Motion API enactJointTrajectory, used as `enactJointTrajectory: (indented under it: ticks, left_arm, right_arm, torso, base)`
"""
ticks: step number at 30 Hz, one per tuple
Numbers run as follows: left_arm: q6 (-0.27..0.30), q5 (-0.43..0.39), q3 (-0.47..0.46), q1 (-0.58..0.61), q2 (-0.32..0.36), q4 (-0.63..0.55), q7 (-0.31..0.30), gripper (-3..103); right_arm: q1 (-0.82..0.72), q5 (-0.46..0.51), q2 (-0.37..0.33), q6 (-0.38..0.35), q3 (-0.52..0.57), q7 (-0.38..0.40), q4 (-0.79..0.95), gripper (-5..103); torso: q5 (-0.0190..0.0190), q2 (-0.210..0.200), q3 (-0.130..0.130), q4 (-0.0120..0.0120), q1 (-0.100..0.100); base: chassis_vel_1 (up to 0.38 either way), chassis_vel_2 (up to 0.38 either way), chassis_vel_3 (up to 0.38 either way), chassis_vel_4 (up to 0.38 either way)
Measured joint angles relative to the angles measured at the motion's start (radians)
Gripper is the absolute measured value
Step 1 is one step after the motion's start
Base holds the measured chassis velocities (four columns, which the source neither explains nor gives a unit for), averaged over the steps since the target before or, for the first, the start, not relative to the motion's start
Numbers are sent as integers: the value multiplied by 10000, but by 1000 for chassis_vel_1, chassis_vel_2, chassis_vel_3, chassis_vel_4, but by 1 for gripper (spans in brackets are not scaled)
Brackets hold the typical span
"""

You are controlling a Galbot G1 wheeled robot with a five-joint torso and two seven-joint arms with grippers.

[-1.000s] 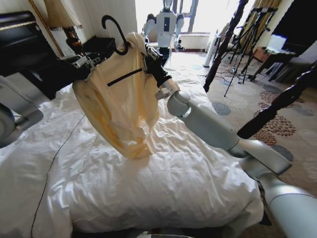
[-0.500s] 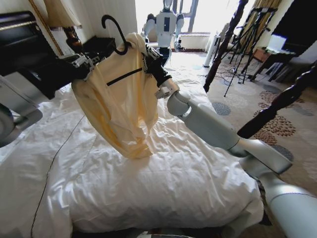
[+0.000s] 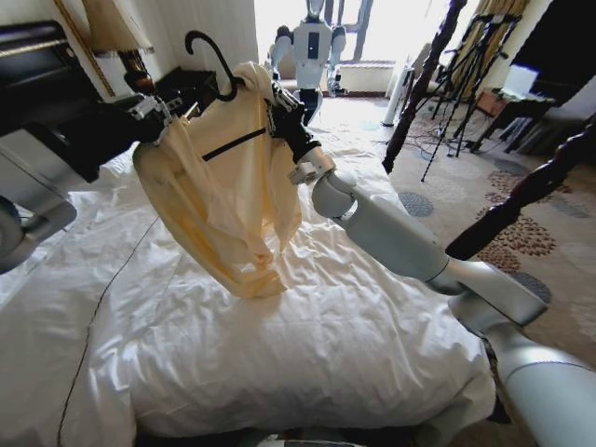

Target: Pick up the clothes from the bed and hang them on the clothes hanger.

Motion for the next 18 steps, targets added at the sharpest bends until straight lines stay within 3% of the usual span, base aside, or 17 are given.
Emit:
enactJointTrajectory:
  ticks: [6,9,14,17,18]
  left_arm:
    - [78,-24,-19,-61,-2,12,-171,-2]
    - [91,-261,-78,-156,-6,112,-554,14]
    - [153,-552,-208,-241,-3,373,-671,24]
    - [158,-849,-290,-345,49,556,-767,41]
    - [158,-849,-290,-345,49,556,-767,41]
  right_arm:
    - [-79,-71,-50,3,44,-14,-72,0]
    - [-136,-85,-90,29,44,-22,-70,0]
    - [-137,-87,-132,105,54,-74,-75,0]
    - [-137,-77,-145,152,61,-128,-101,0]
    - [-137,-77,-145,152,61,-128,-101,0]
  torso:
    - [1,0,1,-2,1]
    - [1,0,0,-1,0]
    - [3,0,0,-1,0]
    - [4,0,0,-1,0]
    - [4,0,0,-1,0]
  base:
    - [0,0,0,0]
    - [0,0,0,0]
    - [0,0,0,0]
    - [0,0,0,0]
    - [0,0,0,0]
